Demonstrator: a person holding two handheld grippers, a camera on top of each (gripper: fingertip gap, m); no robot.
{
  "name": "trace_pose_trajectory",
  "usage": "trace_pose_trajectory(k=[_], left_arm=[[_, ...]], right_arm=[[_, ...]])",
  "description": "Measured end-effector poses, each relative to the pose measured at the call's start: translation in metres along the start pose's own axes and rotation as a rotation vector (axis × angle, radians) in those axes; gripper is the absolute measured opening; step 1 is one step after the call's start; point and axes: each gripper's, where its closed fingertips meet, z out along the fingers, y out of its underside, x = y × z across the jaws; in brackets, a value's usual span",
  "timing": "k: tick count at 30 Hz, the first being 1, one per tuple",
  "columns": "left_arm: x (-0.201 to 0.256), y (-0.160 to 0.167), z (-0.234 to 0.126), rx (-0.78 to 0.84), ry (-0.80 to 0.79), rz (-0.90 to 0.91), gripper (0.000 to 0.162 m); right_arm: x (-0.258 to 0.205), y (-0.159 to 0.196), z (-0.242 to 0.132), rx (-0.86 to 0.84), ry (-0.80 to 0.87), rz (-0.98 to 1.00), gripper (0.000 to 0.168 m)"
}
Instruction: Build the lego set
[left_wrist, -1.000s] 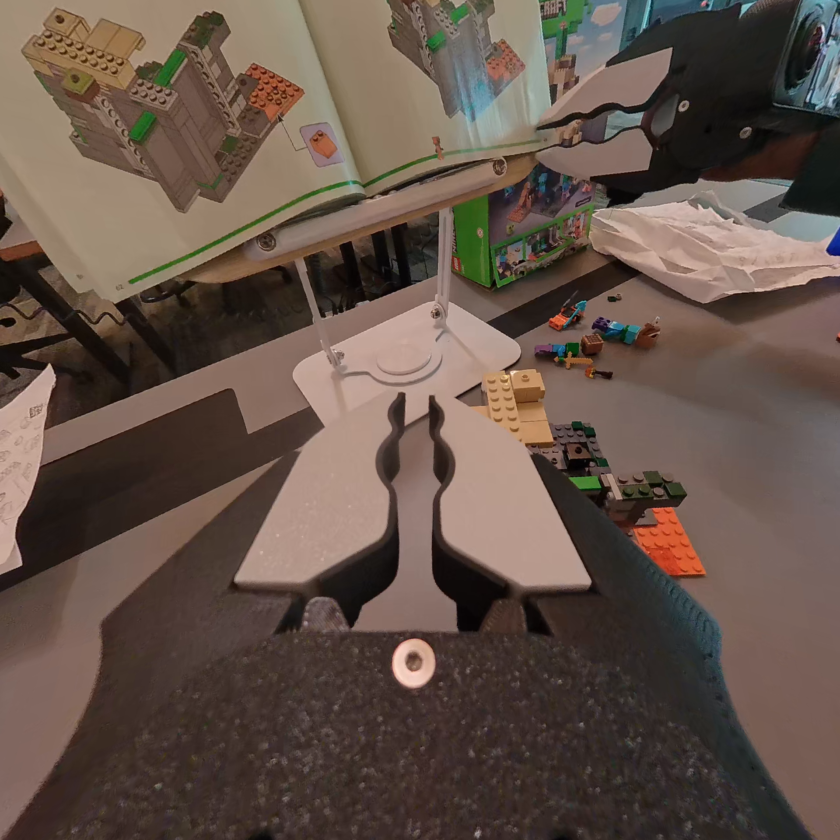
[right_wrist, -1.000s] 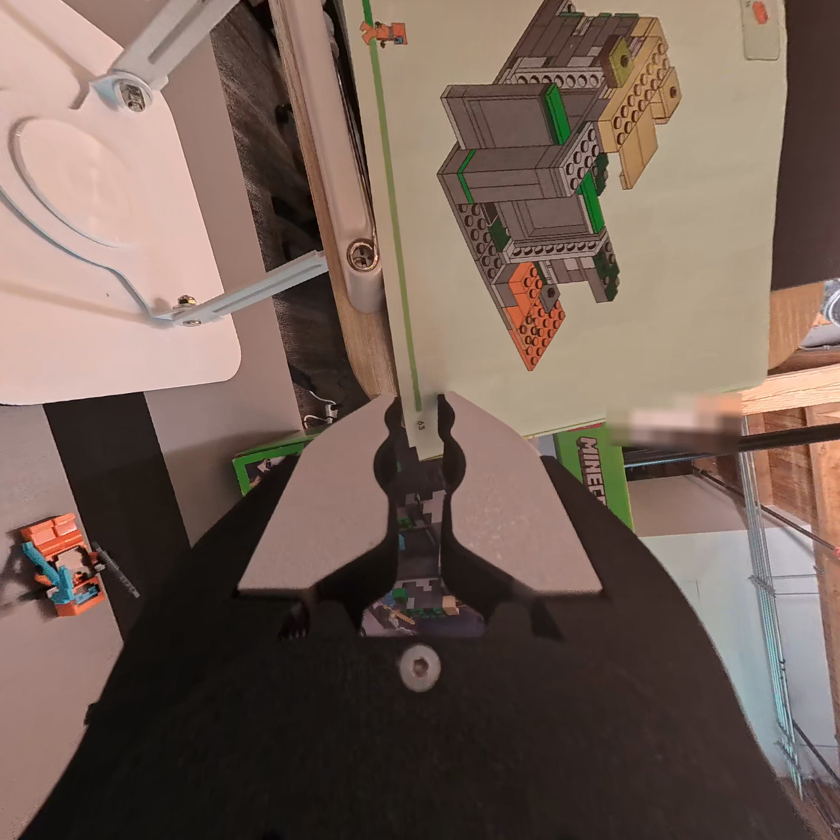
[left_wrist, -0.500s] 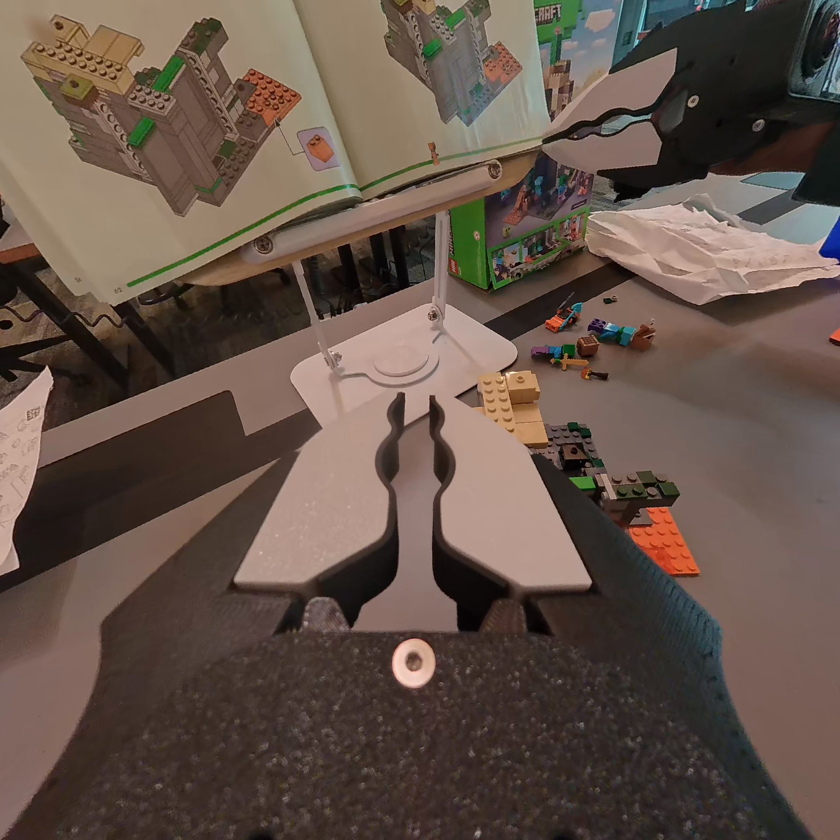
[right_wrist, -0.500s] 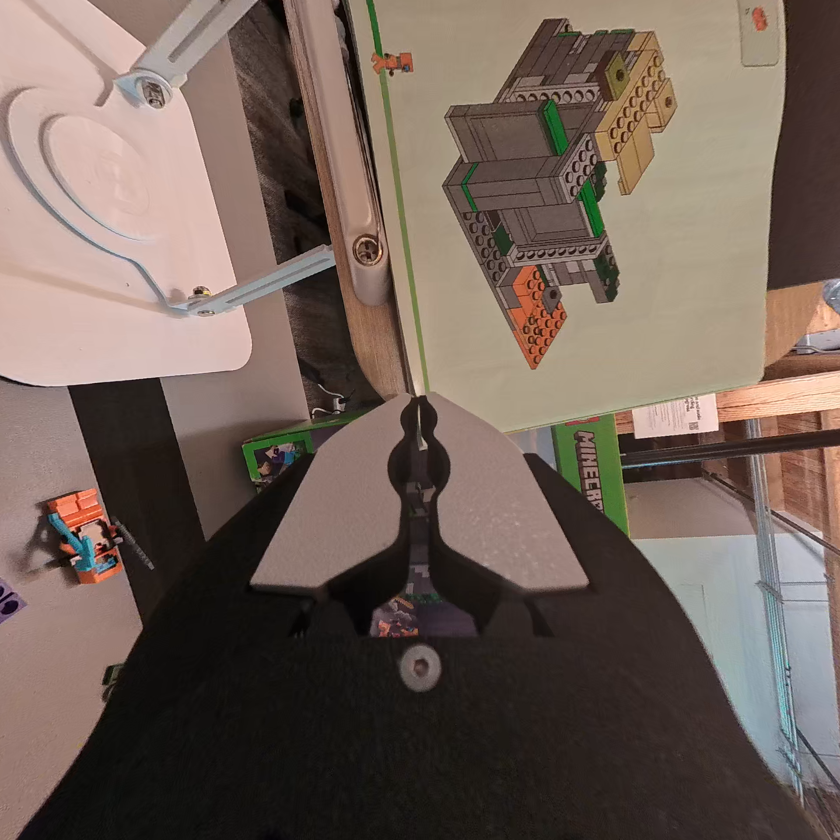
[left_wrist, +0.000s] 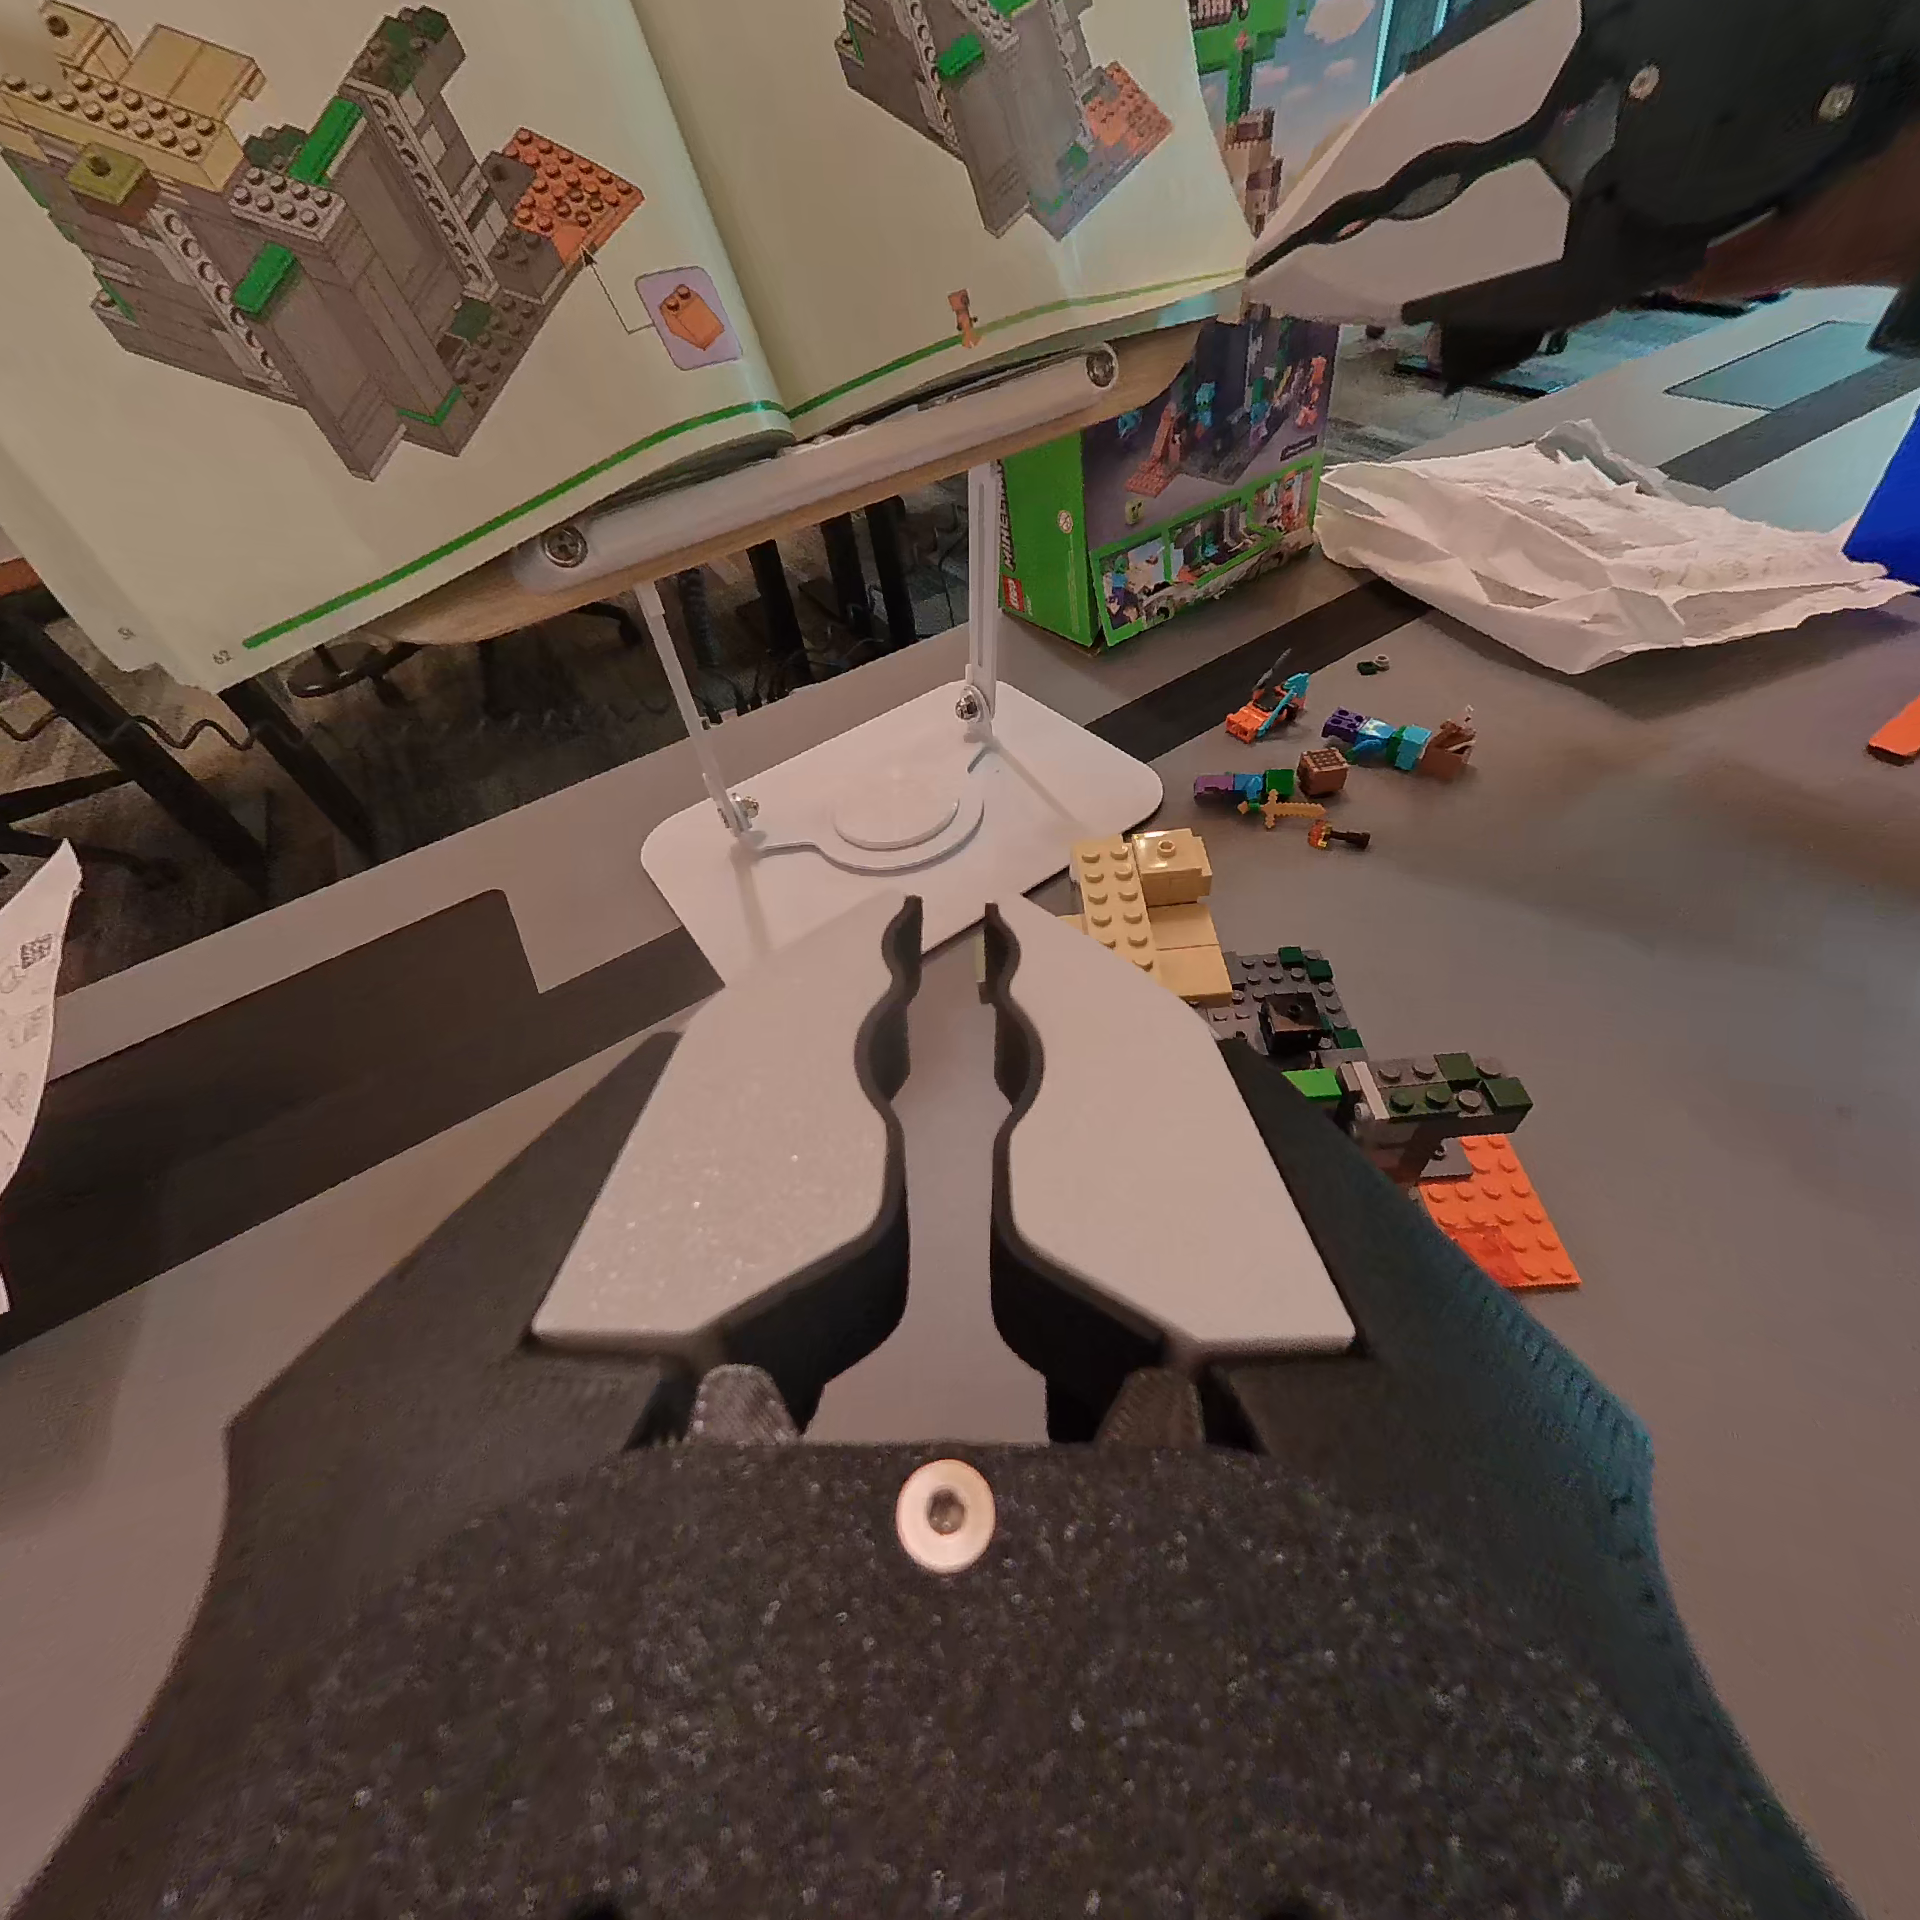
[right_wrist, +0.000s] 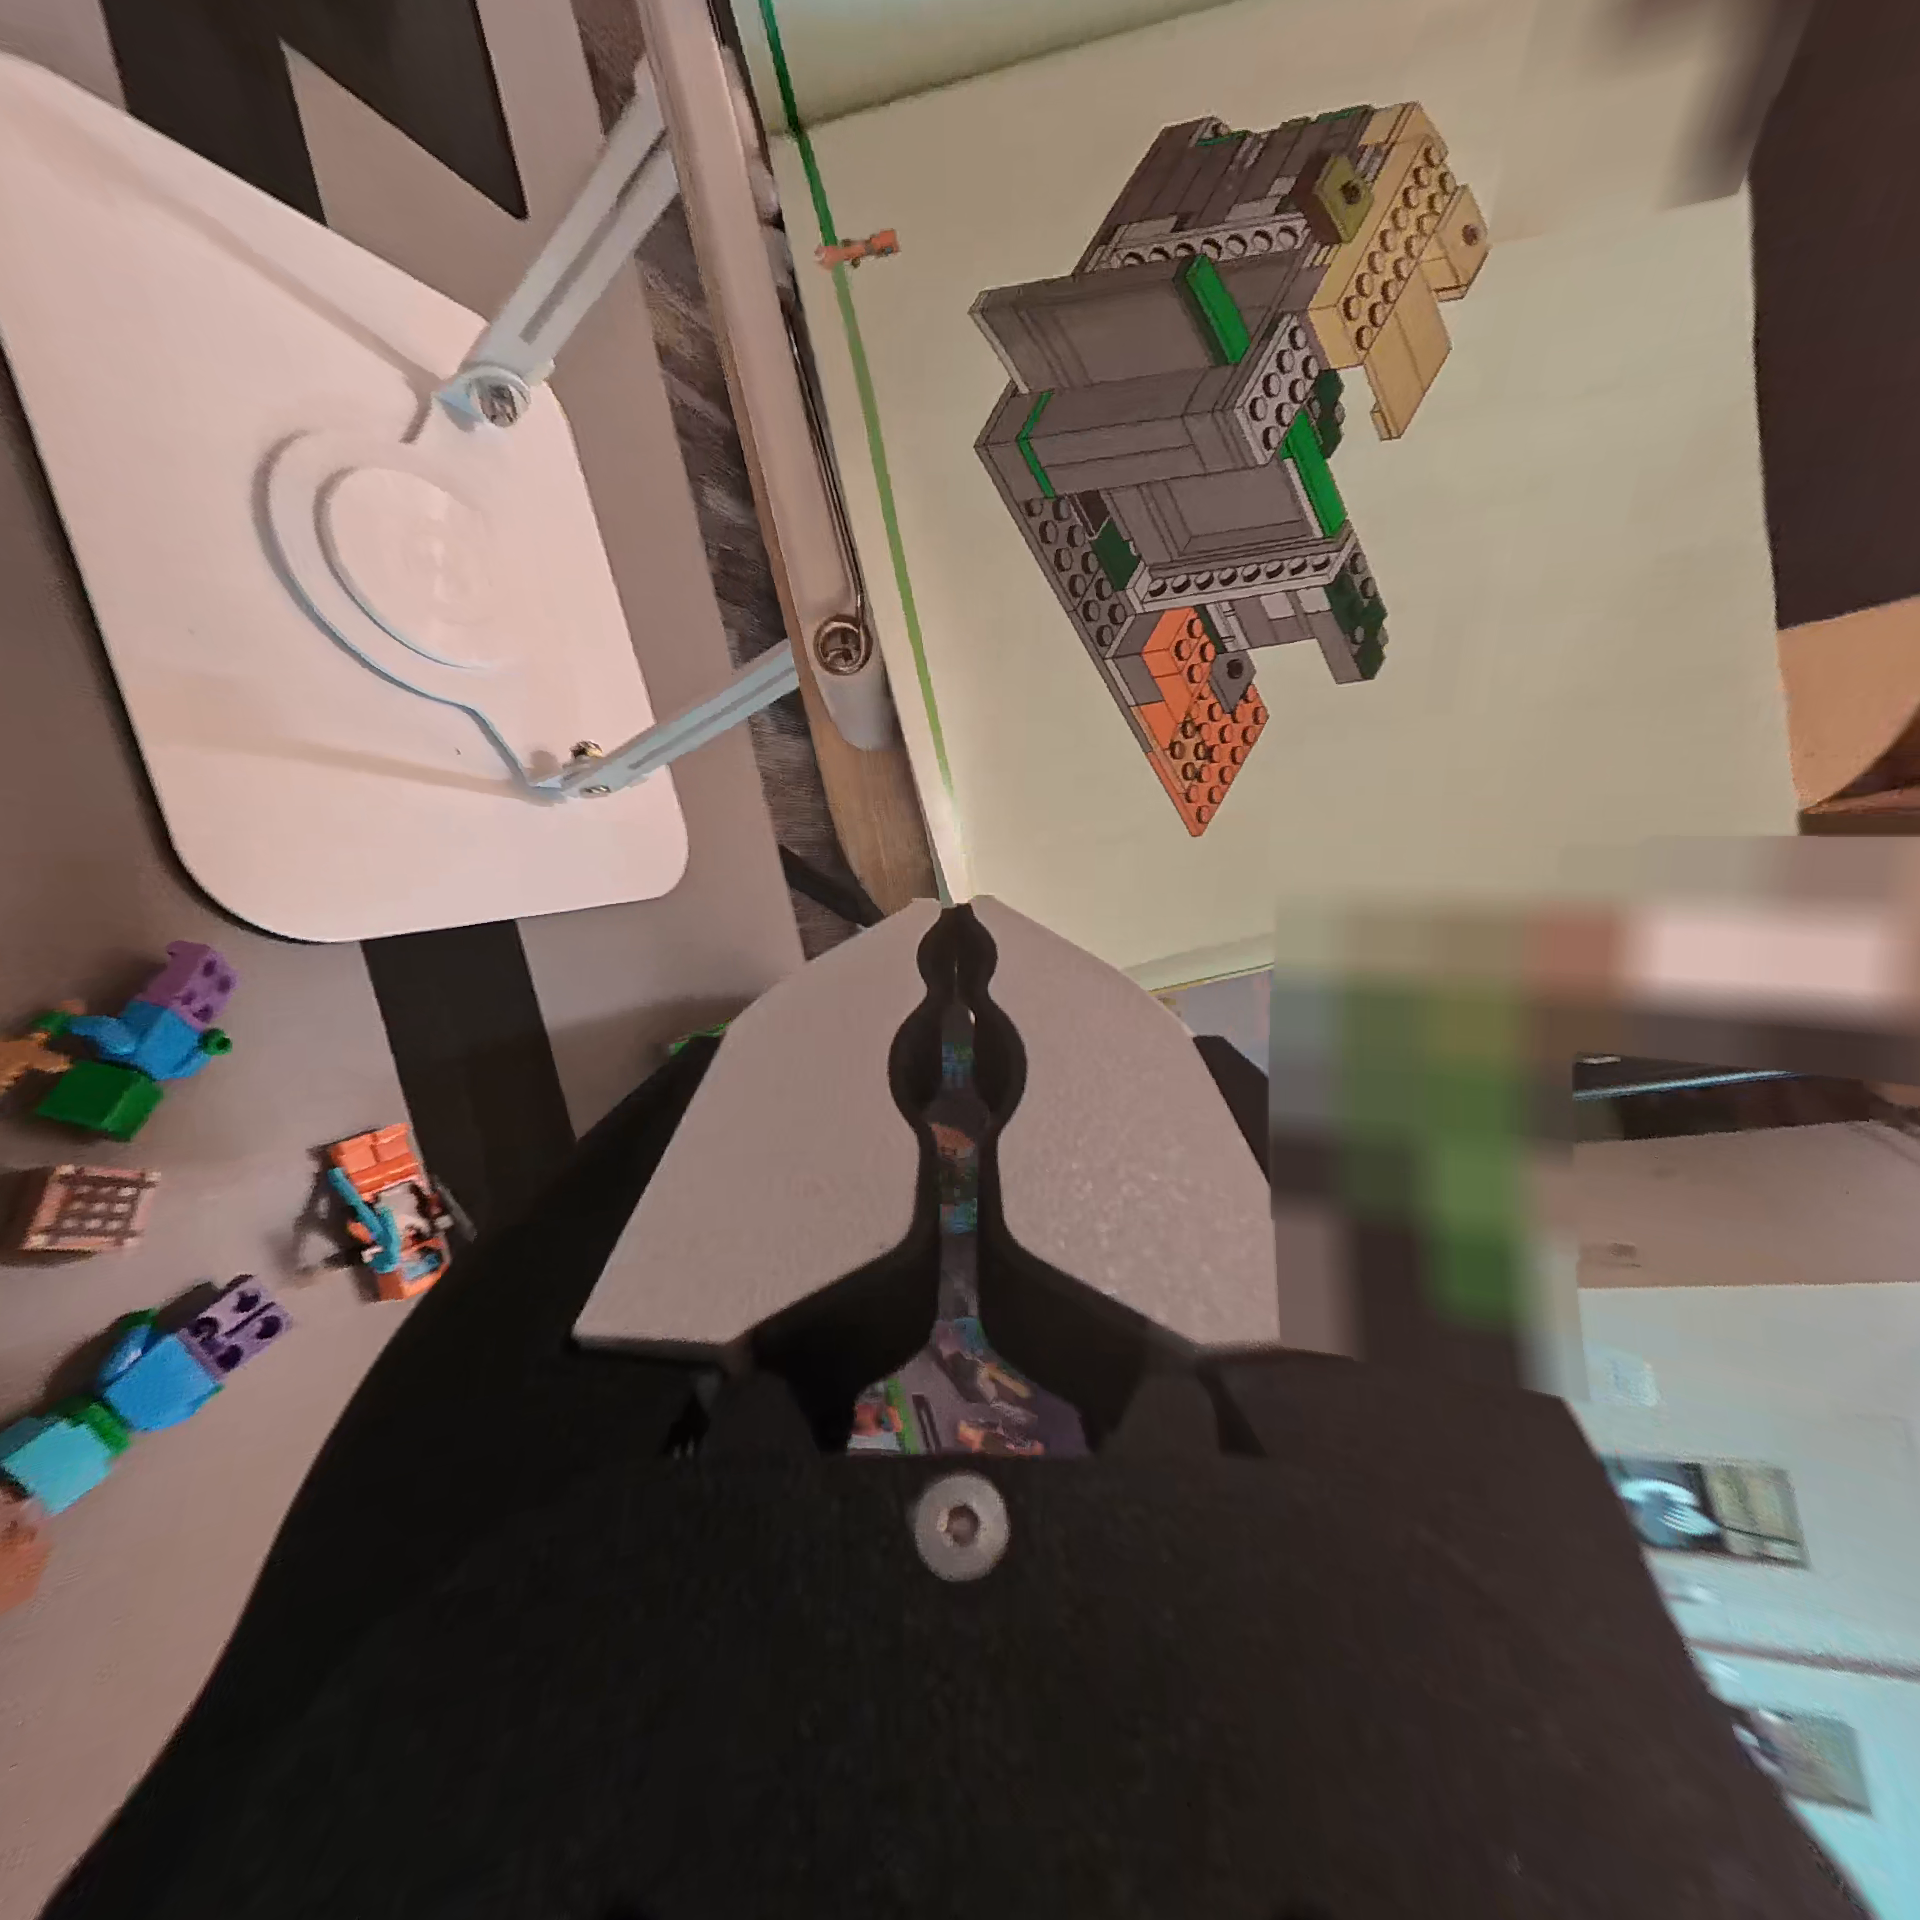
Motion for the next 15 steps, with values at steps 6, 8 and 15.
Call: trace_pose_trajectory(k=[6, 8, 15], left_arm=[[0.004, 0.002, 0.000, -0.007, 0.024, 0.002, 0.012], [0.005, 0.002, 0.000, -0.007, 0.031, 0.004, 0.012], [0.013, 0.004, 0.001, -0.011, 0.061, 0.015, 0.012]], right_arm=[[-0.003, -0.004, -0.007, 0.023, -0.180, 0.133, 0.000], [-0.003, -0.005, -0.009, 0.021, -0.246, 0.187, 0.000], [0.001, -0.009, -0.009, 0.001, -0.438, 0.396, 0.000]])
